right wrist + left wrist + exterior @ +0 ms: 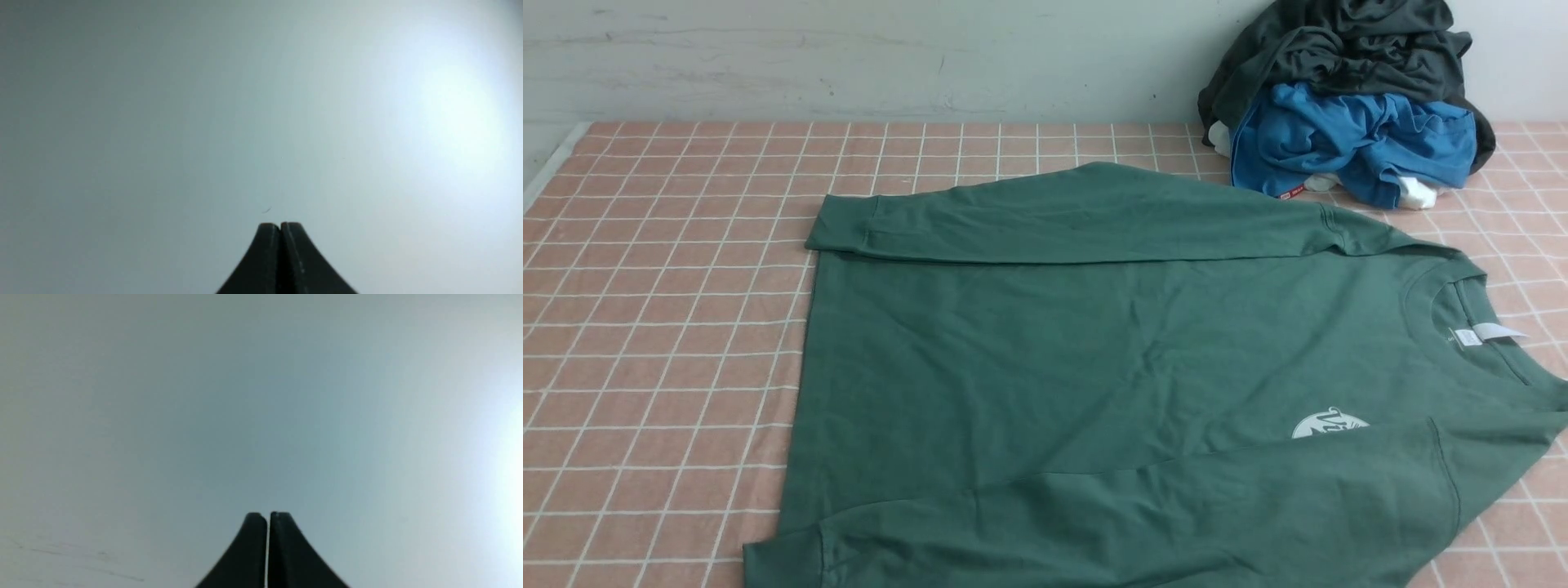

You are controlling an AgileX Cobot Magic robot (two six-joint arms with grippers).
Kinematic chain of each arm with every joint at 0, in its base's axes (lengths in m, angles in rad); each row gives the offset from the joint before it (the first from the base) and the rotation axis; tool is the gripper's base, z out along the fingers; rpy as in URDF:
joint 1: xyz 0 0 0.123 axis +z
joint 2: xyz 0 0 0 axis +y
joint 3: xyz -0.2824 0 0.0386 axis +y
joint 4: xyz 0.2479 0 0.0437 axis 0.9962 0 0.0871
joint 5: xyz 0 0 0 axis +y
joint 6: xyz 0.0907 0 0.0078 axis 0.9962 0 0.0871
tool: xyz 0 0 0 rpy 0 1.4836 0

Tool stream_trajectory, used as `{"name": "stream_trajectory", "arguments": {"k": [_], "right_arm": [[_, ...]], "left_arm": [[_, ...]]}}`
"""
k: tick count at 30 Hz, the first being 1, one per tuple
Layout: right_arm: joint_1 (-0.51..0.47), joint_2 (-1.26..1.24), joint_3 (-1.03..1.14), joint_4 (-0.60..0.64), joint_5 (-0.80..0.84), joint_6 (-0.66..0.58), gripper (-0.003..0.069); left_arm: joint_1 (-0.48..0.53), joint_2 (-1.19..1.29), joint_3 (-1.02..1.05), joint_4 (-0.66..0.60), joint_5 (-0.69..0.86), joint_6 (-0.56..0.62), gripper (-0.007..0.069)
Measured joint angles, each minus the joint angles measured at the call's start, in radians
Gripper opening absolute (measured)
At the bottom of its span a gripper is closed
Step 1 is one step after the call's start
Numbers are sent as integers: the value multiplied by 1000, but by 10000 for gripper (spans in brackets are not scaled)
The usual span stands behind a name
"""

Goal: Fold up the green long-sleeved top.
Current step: Use the left arm to clamp the cuff closest to it

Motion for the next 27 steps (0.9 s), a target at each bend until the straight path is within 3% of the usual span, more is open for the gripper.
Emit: {"name": "stream_trajectory", "arguments": {"k": [3, 11, 15, 17, 20, 25, 27], "right_arm": [[0, 67, -125, -15, 87, 1, -14], [0, 501, -551, -170, 685, -60, -14], [25, 697, -587, -125, 960, -77, -14], [60, 777, -587, -75, 1065, -114, -14], [138, 889, -587, -29, 1138, -209, -14], [269, 1018, -587, -11, 1090, -305, -14], [317, 1067, -587, -7, 1040, -322, -14]], "left_arm": [[0, 93, -154, -28, 114, -6, -3], [0, 592, -567, 67, 733, 163, -3], [0, 827, -629, -4, 1124, 178, -3], [0, 946, -628, -41, 1246, 178, -3], [0, 1121, -626, -87, 1307, 188, -1], [0, 1297, -626, -127, 1234, 207, 51], [0, 1382, -627, -138, 1175, 211, 134]]}}
